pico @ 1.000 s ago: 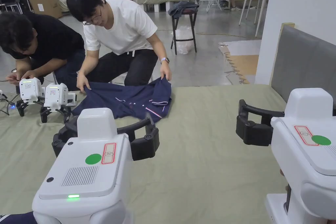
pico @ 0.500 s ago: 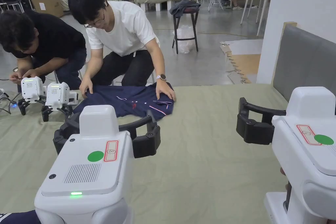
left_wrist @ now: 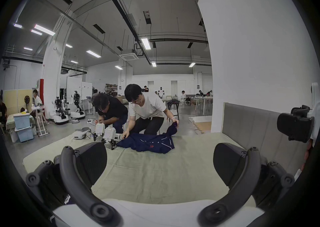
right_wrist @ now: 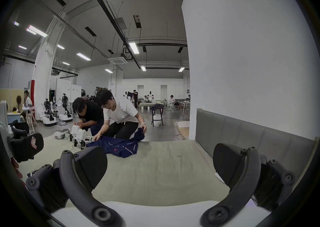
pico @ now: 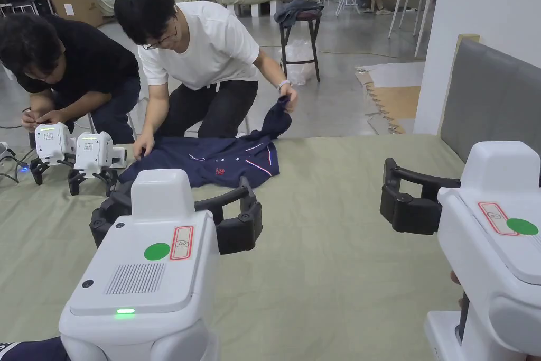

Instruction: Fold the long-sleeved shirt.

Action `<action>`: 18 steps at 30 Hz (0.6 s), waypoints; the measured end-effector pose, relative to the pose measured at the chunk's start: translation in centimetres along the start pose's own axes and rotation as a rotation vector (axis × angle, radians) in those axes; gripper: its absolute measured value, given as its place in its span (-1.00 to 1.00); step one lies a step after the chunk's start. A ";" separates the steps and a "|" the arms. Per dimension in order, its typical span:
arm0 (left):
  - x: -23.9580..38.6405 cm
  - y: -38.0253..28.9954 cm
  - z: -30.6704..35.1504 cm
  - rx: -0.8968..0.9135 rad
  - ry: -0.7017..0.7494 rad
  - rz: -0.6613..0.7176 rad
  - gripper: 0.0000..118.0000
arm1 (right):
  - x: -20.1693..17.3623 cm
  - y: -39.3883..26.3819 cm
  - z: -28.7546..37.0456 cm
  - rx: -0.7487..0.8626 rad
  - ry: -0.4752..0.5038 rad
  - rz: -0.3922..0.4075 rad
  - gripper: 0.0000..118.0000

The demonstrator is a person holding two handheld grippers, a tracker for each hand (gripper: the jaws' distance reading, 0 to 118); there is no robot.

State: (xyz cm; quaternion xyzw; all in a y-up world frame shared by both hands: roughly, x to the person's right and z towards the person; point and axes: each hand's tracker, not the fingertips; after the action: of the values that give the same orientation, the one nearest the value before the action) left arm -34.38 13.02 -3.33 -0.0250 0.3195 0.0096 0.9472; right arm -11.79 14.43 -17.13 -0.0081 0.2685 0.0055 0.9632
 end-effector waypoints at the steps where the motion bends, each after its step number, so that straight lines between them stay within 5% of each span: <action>1: 0.0 0.0 0.0 0.000 0.002 -0.001 0.87 | 0.0 0.0 0.0 0.000 0.000 0.001 1.00; 18: 0.0 0.1 0.1 0.004 0.008 0.003 0.87 | -0.1 -0.1 -0.1 0.000 0.001 -0.005 1.00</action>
State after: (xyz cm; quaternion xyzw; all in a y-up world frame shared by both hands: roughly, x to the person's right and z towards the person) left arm -34.32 13.08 -3.28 -0.0227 0.3234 0.0105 0.9459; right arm -11.90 14.32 -17.20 -0.0087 0.2692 0.0029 0.9630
